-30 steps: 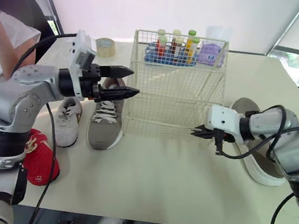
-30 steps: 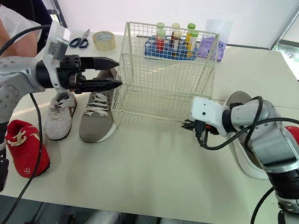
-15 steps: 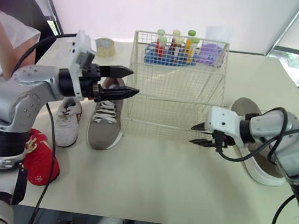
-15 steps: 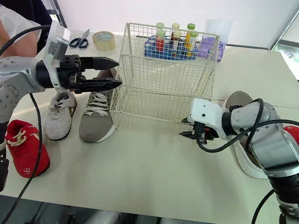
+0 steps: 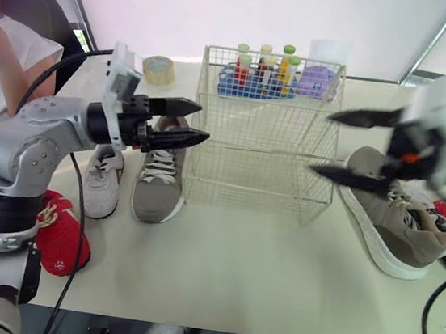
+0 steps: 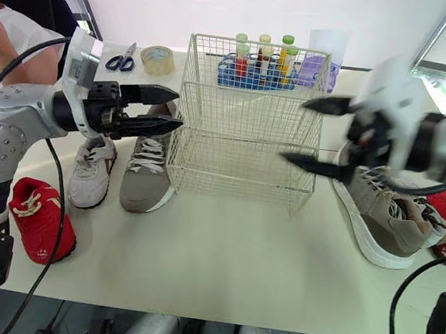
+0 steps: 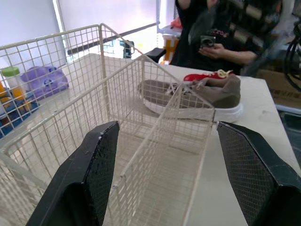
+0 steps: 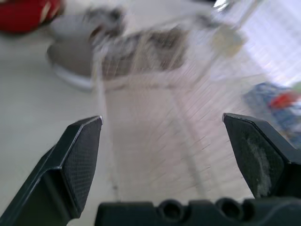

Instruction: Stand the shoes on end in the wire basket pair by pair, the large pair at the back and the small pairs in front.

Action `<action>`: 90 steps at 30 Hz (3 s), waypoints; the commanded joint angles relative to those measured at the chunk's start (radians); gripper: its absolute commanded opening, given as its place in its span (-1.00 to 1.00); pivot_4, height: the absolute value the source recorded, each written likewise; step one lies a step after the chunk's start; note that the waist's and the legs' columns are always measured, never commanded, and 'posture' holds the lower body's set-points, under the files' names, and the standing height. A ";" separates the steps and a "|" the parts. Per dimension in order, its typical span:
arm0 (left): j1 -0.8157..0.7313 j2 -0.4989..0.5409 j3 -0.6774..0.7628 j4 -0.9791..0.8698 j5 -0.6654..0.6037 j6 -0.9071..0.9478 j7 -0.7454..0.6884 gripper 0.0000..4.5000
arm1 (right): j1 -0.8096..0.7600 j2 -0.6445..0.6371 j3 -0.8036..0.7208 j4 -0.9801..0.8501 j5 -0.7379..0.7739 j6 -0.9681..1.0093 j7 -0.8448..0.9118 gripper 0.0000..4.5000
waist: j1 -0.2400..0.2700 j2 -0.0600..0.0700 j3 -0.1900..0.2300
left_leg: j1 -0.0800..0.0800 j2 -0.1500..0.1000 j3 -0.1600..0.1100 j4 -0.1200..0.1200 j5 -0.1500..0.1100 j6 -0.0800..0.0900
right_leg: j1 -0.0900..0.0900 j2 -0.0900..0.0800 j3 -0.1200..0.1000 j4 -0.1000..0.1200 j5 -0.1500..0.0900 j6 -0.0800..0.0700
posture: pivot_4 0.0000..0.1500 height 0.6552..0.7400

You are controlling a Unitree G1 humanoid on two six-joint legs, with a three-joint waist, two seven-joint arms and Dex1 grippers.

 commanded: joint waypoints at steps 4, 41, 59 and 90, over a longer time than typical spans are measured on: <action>0.000 0.017 0.012 -0.028 -0.047 0.017 -0.058 0.51 | 0.348 -0.070 -0.339 -0.036 -0.093 0.122 -0.123 0.97 | 0.009 -0.002 -0.001 | 0.000 0.000 0.000 0.000 0.000 0.001 | 0.002 0.000 0.000 0.000 0.000 0.000 | 1.00 1.00; -0.050 -0.041 -0.059 0.034 0.074 -0.075 -0.111 0.51 | 0.884 0.322 -0.437 0.035 -0.082 -0.025 -0.406 -0.51 | 0.019 -0.002 -0.002 | 0.001 0.000 0.001 0.001 0.000 0.000 | 0.005 0.000 0.000 0.001 -0.002 -0.004 | 1.00 1.00; -0.199 -0.095 -0.030 0.222 0.067 -0.088 -0.105 0.51 | 0.380 -0.001 -0.538 0.026 0.029 -0.046 -0.548 -0.93 | 0.023 -0.002 -0.001 | 0.000 0.001 0.001 -0.003 0.002 0.000 | 0.001 -0.001 -0.001 0.000 0.000 -0.001 | 1.00 1.00; -0.551 -0.050 -0.001 0.723 0.189 -0.132 -0.258 0.51 | 0.051 -0.183 0.086 0.143 -0.316 -1.098 -0.140 -0.93 | -0.009 -0.002 0.001 | -0.001 0.000 0.002 -0.004 0.005 -0.006 | -0.003 -0.001 0.000 0.001 0.000 0.000 | 1.00 1.00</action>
